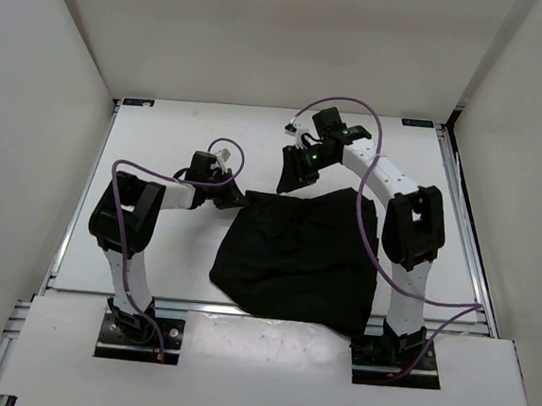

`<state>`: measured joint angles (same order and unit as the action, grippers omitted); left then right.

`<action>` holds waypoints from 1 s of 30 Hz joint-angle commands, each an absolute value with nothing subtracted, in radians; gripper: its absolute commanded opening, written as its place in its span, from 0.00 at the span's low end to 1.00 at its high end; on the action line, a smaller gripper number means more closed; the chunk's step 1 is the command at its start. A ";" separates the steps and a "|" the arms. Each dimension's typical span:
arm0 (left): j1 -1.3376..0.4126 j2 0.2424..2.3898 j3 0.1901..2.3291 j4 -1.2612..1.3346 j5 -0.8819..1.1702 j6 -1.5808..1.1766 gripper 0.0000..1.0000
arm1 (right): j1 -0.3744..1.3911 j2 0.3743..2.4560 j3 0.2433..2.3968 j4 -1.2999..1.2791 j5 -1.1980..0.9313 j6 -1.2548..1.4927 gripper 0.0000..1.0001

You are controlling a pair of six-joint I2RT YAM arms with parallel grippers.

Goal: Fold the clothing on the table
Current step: Flatten the skirt out

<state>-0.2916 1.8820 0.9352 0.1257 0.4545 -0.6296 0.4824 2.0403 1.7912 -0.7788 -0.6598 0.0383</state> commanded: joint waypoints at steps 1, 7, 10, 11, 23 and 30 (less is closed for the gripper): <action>-0.299 1.885 0.997 0.123 0.457 -0.649 0.00 | 0.515 2.062 1.824 -0.776 -0.626 -0.029 0.47; -0.259 1.862 0.960 0.155 0.537 -0.719 0.00 | 0.522 2.127 1.857 -0.782 -0.499 -0.107 0.49; -0.249 1.835 0.916 0.173 0.560 -0.750 0.00 | 0.508 2.178 1.916 -0.781 -0.462 -0.150 0.49; -0.247 1.832 0.904 0.173 0.577 -0.749 0.00 | 0.506 2.183 1.948 -0.788 -0.450 -0.167 0.49; -0.224 1.844 0.966 0.091 0.615 -0.753 0.00 | 0.514 2.377 2.173 -0.739 -0.615 -0.279 0.50; -0.244 1.879 1.015 0.074 0.595 -0.747 0.00 | 0.554 2.441 2.236 -0.735 -0.678 -0.284 0.50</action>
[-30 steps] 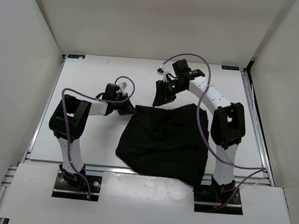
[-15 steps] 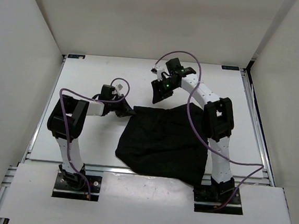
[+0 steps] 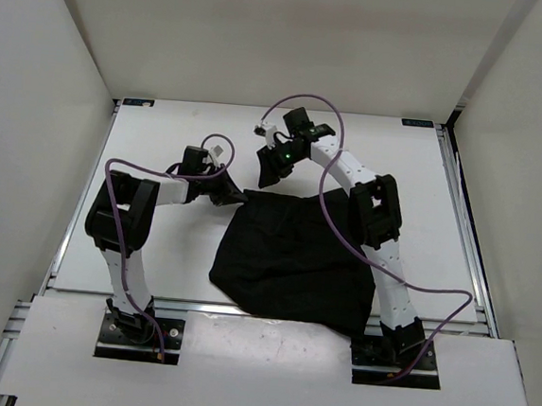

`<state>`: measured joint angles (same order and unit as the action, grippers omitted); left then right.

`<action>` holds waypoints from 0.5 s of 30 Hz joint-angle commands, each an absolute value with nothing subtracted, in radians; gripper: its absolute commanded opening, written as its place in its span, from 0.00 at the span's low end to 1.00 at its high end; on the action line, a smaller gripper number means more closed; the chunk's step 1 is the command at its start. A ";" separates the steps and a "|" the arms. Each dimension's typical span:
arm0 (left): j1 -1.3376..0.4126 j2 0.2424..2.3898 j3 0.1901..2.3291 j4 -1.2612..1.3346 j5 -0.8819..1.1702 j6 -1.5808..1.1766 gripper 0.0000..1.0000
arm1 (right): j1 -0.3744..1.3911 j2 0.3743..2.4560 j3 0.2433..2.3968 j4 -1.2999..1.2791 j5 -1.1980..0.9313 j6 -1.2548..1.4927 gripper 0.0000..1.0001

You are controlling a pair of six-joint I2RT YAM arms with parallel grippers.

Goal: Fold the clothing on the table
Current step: Flatten the skirt out

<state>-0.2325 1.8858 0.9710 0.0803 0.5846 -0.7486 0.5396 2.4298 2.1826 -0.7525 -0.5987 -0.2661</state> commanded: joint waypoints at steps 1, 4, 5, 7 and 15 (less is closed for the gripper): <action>-0.248 1.887 1.012 0.069 0.592 -0.742 0.00 | 0.558 2.450 2.244 -0.732 -0.677 -0.284 0.50; -0.256 1.901 1.023 0.057 0.589 -0.739 0.00 | 0.572 2.468 2.253 -0.727 -0.690 -0.279 0.50; -0.256 1.902 1.029 0.058 0.592 -0.733 0.00 | 0.577 2.476 2.259 -0.730 -0.692 -0.279 0.50; -0.258 1.907 1.029 0.054 0.584 -0.726 0.00 | 0.589 2.487 2.269 -0.736 -0.689 -0.287 0.50; -0.252 1.910 1.032 0.054 0.592 -0.721 0.00 | 0.571 2.517 2.269 -0.730 -0.692 -0.293 0.49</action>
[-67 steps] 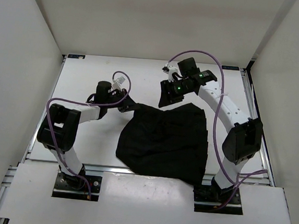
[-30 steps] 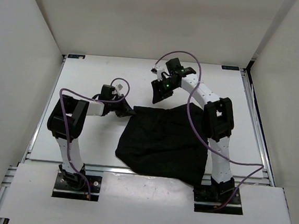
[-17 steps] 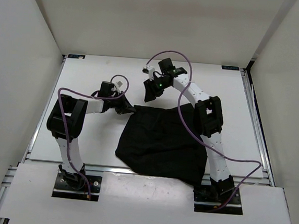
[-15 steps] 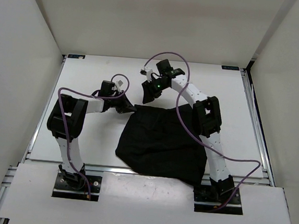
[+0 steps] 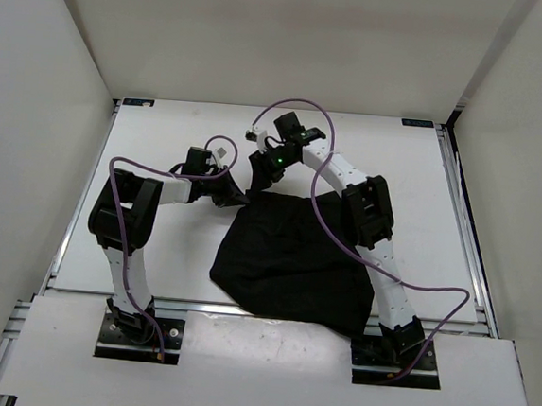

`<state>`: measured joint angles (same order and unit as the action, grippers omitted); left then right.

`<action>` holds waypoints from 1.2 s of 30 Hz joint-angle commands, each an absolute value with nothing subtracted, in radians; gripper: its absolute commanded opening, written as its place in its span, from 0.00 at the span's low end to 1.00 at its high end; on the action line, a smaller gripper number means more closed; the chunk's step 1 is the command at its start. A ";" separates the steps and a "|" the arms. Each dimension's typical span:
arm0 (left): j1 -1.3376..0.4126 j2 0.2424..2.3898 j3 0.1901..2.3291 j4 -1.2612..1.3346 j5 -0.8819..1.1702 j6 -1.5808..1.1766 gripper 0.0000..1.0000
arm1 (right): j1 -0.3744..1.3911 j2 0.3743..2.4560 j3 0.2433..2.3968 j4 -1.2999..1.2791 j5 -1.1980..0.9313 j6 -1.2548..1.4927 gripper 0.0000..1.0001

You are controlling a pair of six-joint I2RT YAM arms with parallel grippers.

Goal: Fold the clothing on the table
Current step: Flatten the skirt out

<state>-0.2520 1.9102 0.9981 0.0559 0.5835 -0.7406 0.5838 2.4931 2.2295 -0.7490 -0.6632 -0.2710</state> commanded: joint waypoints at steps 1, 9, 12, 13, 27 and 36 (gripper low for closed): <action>-0.252 1.907 1.026 0.058 0.588 -0.727 0.00 | 0.577 2.517 2.266 -0.735 -0.692 -0.295 0.49; -0.235 1.911 1.031 0.071 0.581 -0.735 0.00 | 0.572 2.533 2.252 -0.741 -0.693 -0.290 0.48; -0.230 1.922 1.049 0.067 0.577 -0.732 0.00 | 0.572 2.531 2.246 -0.750 -0.684 -0.298 0.48; -0.232 1.928 1.048 0.063 0.575 -0.721 0.00 | 0.571 2.528 2.243 -0.755 -0.690 -0.302 0.48; -0.222 1.967 1.088 0.081 0.578 -0.745 0.00 | 0.574 2.540 2.207 -0.752 -0.699 -0.302 0.47; -0.232 1.964 1.081 0.087 0.584 -0.749 0.00 | 0.586 2.556 2.209 -0.739 -0.701 -0.275 0.09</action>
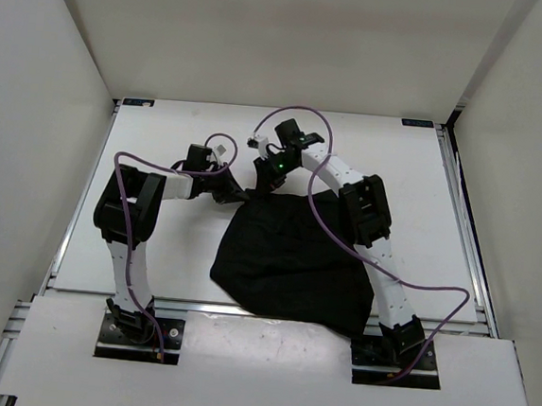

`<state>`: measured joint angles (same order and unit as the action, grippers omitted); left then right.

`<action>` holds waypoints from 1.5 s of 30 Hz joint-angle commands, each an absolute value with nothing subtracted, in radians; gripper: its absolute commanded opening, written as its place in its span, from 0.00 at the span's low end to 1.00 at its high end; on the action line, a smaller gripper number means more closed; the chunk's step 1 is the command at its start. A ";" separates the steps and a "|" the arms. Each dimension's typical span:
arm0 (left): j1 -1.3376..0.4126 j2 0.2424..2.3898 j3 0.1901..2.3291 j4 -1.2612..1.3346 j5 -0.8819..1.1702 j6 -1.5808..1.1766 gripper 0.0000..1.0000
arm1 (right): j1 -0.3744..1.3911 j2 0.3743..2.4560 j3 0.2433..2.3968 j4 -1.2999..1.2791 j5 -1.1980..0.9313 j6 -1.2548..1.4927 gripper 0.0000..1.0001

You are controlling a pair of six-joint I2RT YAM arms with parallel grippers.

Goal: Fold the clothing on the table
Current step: Flatten the skirt out

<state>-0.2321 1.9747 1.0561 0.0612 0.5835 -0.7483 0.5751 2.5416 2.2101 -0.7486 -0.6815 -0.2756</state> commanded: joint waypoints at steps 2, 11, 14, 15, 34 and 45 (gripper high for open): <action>-0.230 1.954 1.077 0.086 0.578 -0.750 0.00 | 0.580 2.550 2.218 -0.738 -0.684 -0.258 0.00; -0.060 1.798 1.063 0.055 0.649 -0.759 0.99 | 0.519 2.264 2.139 -0.781 -0.548 -0.175 0.00; 0.039 1.706 0.979 0.133 0.698 -0.831 0.99 | 0.508 2.114 2.108 -0.759 -0.523 -0.144 0.00; 0.066 1.674 0.950 0.152 0.709 -0.841 0.99 | 0.494 2.052 2.094 -0.746 -0.529 -0.124 0.00; -0.058 1.542 0.721 0.186 0.634 -0.830 0.98 | 0.377 1.772 1.759 -0.380 -1.074 0.332 0.00; -0.015 1.534 0.661 0.152 0.629 -0.770 0.99 | 0.561 1.690 1.154 -0.828 -0.882 0.153 0.00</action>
<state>-0.0174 1.5532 0.6643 0.1558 0.6315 -0.8051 0.5674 1.7939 1.1561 -0.7280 -0.9211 0.1913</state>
